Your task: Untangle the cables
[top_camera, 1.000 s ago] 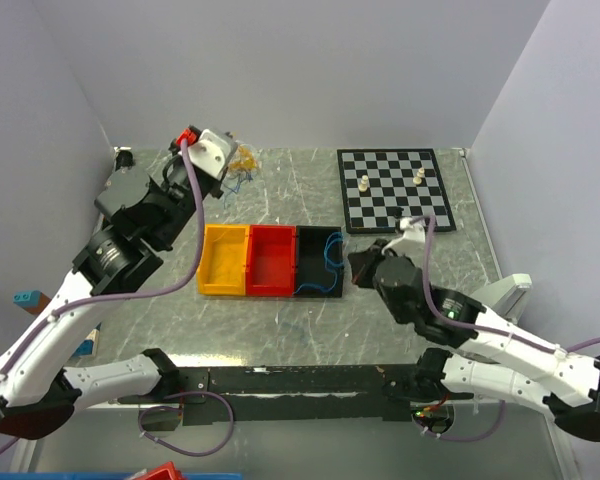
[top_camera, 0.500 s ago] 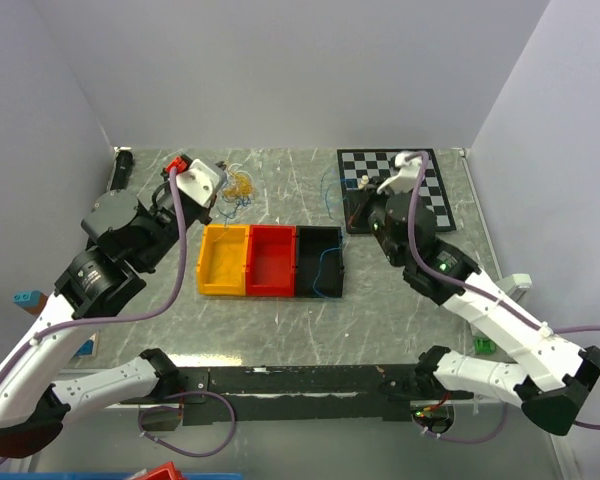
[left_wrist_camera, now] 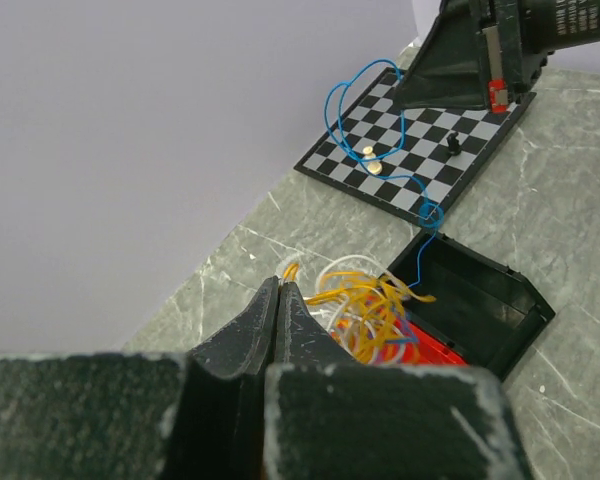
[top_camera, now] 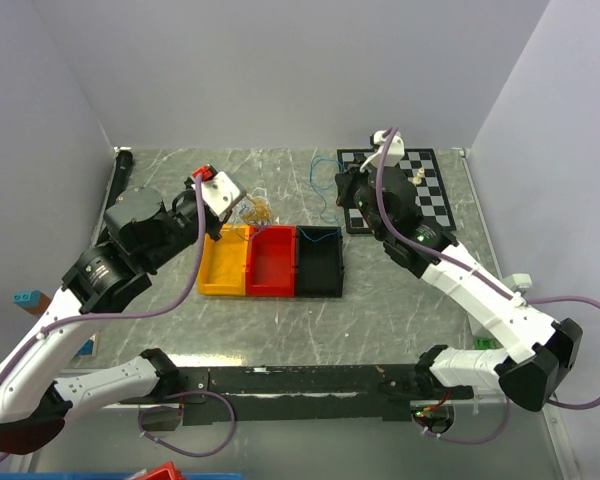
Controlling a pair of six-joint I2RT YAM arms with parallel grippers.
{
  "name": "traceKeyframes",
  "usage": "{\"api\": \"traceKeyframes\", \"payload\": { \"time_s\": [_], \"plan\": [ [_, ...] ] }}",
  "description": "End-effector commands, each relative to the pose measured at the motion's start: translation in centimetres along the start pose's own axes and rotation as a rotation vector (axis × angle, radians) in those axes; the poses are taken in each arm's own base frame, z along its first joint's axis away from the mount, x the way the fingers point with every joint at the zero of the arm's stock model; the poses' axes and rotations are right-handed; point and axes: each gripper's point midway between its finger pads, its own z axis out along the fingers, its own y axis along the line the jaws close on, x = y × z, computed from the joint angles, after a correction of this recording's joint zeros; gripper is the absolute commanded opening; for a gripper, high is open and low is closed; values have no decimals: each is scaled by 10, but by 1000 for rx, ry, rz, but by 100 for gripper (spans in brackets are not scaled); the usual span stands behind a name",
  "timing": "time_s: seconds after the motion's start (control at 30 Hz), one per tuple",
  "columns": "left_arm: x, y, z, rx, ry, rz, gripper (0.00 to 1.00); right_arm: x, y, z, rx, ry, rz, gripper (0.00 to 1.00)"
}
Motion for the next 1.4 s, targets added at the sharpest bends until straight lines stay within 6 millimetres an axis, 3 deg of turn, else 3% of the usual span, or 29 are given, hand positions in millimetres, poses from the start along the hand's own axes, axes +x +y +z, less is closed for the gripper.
{"api": "traceKeyframes", "payload": {
  "time_s": [0.0, 0.17, 0.6, 0.9, 1.2, 1.37],
  "plan": [
    [-23, 4, -11, 2, -68, -20, 1, -19, 3, 0, -8, -53, -12, 0],
    [-27, 7, -14, -7, -80, -3, 1, 13, -7, 6, 22, 28, -19, 0],
    [-36, 10, -13, -8, -96, -4, 1, 151, -29, 15, 68, 370, 10, 0],
    [-37, 10, -13, -9, -97, 1, 1, 219, -36, 23, 163, 545, 44, 0],
    [-37, 10, -12, -7, -93, -2, 1, 252, -60, 27, 377, 635, 67, 0],
    [-38, 7, -10, 10, -98, -1, 1, 250, -65, 24, 414, 616, 77, 0]
  ]
}}
